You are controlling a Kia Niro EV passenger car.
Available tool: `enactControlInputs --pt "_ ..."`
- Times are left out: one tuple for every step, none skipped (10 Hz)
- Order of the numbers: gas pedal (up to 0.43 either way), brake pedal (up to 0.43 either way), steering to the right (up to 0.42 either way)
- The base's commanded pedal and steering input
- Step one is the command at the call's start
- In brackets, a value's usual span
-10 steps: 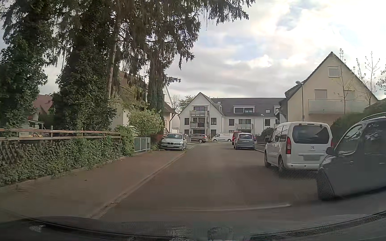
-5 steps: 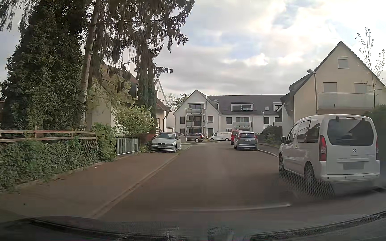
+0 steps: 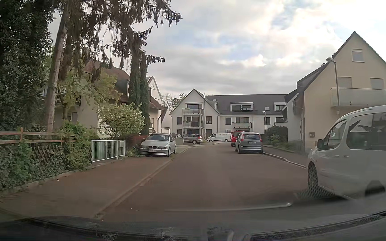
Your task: Follow the waypoints while adhering to traffic rules and regulations
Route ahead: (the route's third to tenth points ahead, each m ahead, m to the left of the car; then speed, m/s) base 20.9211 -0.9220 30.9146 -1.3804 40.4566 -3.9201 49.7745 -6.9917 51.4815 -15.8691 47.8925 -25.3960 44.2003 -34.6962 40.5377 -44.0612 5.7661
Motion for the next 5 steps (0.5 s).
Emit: enactControlInputs --pt "0.079 0.0 0.012" --pt "0.079 0.0 0.012" --pt "0.079 0.0 0.009" --pt "0.079 0.0 0.007" --pt "0.079 0.0 0.007"
